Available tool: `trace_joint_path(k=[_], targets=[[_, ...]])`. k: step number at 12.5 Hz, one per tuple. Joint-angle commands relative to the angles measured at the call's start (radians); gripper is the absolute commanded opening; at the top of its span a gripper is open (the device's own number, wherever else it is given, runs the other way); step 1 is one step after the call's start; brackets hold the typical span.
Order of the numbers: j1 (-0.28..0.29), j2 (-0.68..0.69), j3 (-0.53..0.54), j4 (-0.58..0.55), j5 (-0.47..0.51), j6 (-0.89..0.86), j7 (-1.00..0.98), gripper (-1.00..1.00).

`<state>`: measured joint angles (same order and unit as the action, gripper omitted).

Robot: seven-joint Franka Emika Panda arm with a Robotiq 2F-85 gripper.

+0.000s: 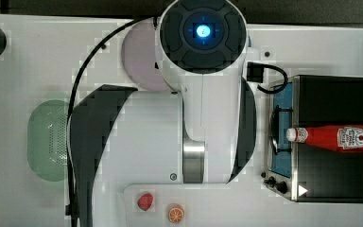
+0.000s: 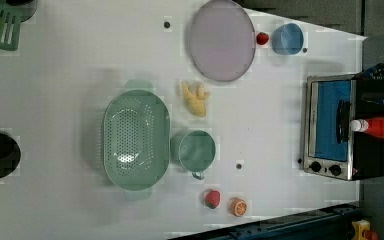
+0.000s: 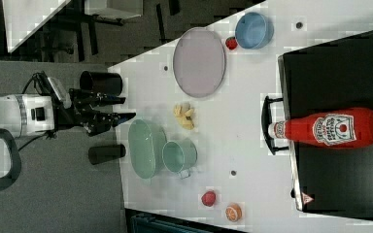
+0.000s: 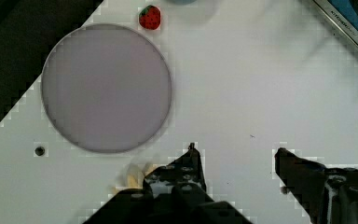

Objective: Pick Ketchup from oven and place it on table.

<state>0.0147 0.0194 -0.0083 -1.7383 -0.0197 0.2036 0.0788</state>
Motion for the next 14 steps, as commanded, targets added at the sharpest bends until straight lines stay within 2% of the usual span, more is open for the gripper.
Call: trace_joint_path(k=[1, 2, 3, 7, 14], targets=[[-0.024, -0.4, -0.003, -0.148, 0.039, -0.333, -0.024, 0.48], [-0.024, -0.4, -0.003, -0.148, 0.039, -0.333, -0.024, 0.85], [-0.027, -0.396, -0.01, -0.149, 0.036, -0.329, -0.024, 1.0], [-0.046, -0.351, -0.087, -0.15, 0.033, -0.257, -0.024, 1.0], [-0.069, -0.144, -0.375, -0.149, 0.032, -0.002, -0.024, 1.0]])
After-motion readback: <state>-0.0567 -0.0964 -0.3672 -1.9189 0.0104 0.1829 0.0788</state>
